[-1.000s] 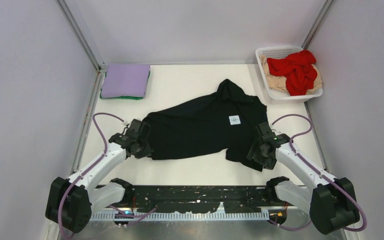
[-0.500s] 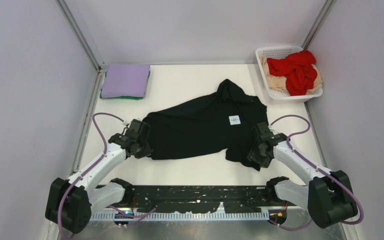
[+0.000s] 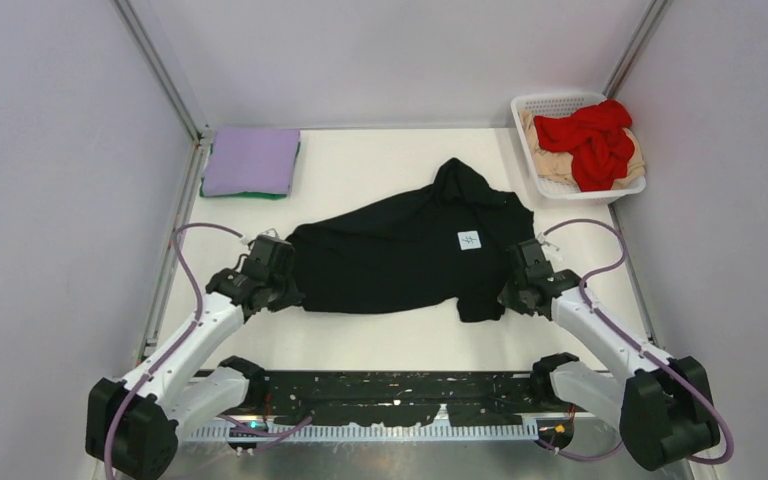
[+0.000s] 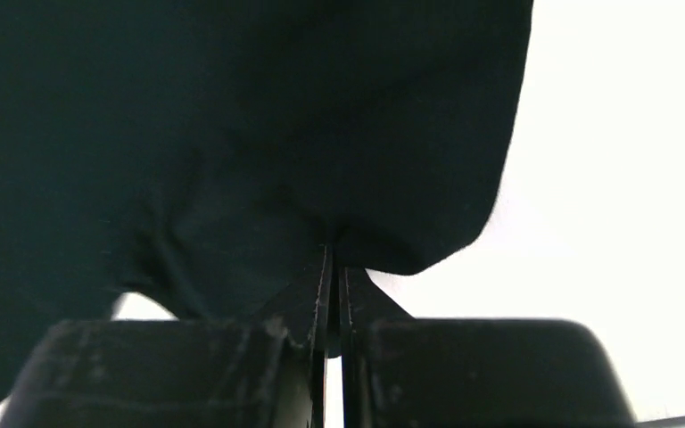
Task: Fold and stack the t-shirts
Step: Flatten out the tshirt
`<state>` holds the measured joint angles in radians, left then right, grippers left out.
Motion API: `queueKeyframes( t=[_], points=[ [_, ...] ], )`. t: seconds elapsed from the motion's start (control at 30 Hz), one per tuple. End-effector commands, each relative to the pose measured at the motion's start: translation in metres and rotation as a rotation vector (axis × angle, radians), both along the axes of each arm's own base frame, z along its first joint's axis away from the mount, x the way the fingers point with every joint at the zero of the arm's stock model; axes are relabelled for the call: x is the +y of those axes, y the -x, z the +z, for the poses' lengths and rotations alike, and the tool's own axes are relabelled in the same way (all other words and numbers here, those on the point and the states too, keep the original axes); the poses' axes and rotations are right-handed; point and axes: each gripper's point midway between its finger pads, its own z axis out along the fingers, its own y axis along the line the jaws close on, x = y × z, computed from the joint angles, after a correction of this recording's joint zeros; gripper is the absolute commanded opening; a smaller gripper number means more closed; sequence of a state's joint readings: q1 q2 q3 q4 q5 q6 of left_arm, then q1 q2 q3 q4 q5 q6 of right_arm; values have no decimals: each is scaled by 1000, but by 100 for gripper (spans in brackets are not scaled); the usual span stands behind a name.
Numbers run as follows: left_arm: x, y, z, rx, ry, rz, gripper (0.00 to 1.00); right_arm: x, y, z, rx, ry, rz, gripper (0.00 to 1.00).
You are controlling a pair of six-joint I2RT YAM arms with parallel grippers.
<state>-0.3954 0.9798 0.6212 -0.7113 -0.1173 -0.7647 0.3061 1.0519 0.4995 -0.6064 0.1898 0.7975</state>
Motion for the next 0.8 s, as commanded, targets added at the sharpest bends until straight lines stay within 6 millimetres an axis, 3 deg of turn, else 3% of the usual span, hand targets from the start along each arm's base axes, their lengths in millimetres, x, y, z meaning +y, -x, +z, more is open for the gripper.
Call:
queueKeyframes(
  t=[0.0, 0.1, 0.2, 0.3, 0.4, 0.47, 0.57, 0.67, 0.7, 0.73, 0.77],
  points=[
    [-12, -30, 67, -203, 63, -36, 0, -1, -71, 90, -371, 31, 0, 5],
    [-12, -44, 118, -347, 84, -29, 0, -14, -96, 163, -549, 105, -29, 5],
    [-8, -52, 173, -512, 114, -6, 0, -25, -104, 214, -661, 134, -76, 5],
    [4, -56, 224, -641, 103, 36, 0, -37, -106, 277, -798, 154, -135, 5],
    [12, -52, 282, -748, 107, 45, 0, -45, -103, 330, -905, 170, -150, 5],
    [18, -49, 312, -820, 108, 54, 0, -44, -97, 381, -1008, 140, -133, 5],
    [30, -40, 357, -915, 107, 87, 0, -44, -88, 429, -1109, 128, -115, 5],
    [34, -26, 396, -1004, 123, 71, 0, -56, -70, 487, -1224, 156, -136, 5],
    [36, -20, 406, -1029, 128, 67, 0, -57, -69, 493, -1221, 181, -124, 5],
    [39, -15, 415, -1049, 124, 62, 0, -60, -59, 516, -1269, 174, -124, 5],
    [42, -10, 421, -1062, 113, 58, 0, -60, -58, 522, -1270, 195, -106, 5]
  ],
)
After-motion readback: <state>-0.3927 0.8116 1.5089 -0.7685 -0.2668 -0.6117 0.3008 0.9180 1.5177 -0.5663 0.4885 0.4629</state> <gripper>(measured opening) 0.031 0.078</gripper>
